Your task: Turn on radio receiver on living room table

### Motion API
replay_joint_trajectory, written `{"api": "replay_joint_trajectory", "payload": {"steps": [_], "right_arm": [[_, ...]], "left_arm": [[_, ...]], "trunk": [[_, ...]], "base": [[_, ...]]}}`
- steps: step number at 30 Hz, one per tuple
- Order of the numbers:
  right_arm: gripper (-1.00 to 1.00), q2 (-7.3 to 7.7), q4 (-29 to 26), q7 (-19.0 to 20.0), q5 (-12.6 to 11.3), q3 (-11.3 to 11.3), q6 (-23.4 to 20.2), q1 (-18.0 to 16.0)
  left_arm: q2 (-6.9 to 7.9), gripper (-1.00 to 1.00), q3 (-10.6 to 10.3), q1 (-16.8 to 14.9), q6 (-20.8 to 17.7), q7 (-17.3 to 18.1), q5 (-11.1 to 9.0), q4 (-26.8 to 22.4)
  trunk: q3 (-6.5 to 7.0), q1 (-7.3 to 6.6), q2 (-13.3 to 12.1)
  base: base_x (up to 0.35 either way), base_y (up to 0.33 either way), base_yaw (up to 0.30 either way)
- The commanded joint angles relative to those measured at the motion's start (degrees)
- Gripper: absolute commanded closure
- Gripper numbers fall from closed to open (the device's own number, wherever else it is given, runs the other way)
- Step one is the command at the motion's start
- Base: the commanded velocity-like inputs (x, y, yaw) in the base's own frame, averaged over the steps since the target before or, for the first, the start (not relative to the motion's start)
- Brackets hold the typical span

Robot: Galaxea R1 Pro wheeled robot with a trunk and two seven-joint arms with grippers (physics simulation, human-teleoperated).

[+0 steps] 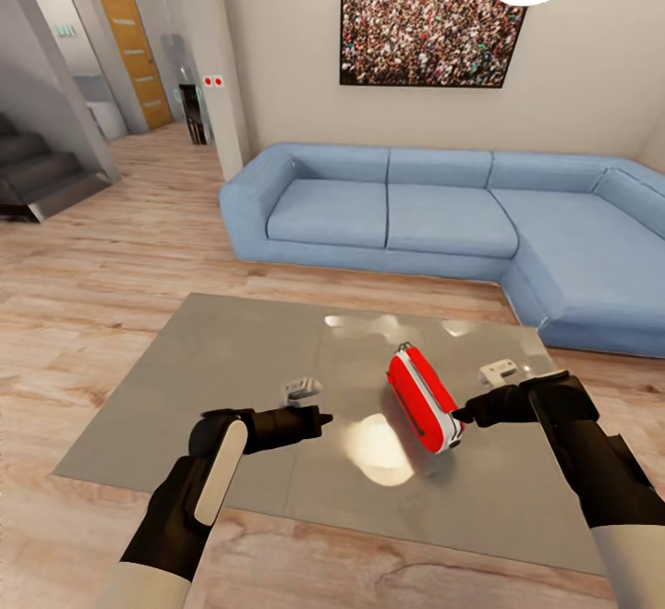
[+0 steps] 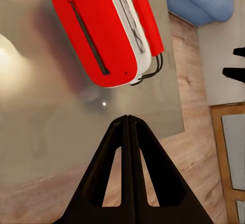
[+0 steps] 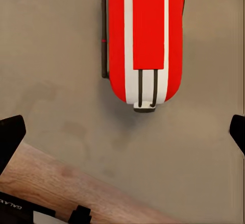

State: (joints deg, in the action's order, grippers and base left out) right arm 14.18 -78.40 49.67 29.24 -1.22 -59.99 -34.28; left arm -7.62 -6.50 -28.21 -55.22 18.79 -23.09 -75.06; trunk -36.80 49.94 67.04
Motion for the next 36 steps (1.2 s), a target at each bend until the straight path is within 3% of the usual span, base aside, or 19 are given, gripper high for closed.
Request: {"api": "replay_joint_trajectory", "payload": {"steps": [1,23,30,32,33,36], "right_arm": [[-1.0,0.12,0.0,0.0,-0.05,0.0,-0.01,0.04],[-1.0,1.36,0.22,0.02,-0.33,-0.36,-0.01,1.56],[-1.0,1.93,0.98,-0.04,-0.48,-0.47,-0.01,1.78],[-1.0,2.36,0.99,-0.14,-0.47,-1.66,-0.01,2.51],[-1.0,2.85,0.98,-0.1,-0.36,-5.56,-0.01,3.84],[-1.0,3.06,0.97,-0.04,-0.22,-8.67,-0.01,5.04]], "left_arm": [[0.01,1.0,0.0,0.0,-0.01,0.0,0.04,0.0],[0.39,1.0,0.0,0.0,-0.3,0.02,0.22,0.47],[2.67,1.0,-0.03,0.07,-0.28,0.07,-0.43,0.75],[3.37,1.0,-0.02,0.12,-0.29,0.1,-0.49,1.23],[4.77,1.0,-0.01,0.18,-0.11,0.19,-0.58,2.19],[7.06,1.0,-0.01,0.5,0.08,0.28,-0.68,2.62]], "trunk": [[0.09,0.0,0.0],[2.0,0.0,0.0],[2.19,0.0,0.0],[2.3,0.0,0.0],[2.38,0.0,0.0],[2.63,0.0,0.0]], "base": [[0.0,0.0,0.08],[0.0,0.0,0.04],[0.0,0.0,-0.002],[0.0,0.0,-0.036],[0.0,0.0,-0.052],[0.0,0.0,-0.026]]}}
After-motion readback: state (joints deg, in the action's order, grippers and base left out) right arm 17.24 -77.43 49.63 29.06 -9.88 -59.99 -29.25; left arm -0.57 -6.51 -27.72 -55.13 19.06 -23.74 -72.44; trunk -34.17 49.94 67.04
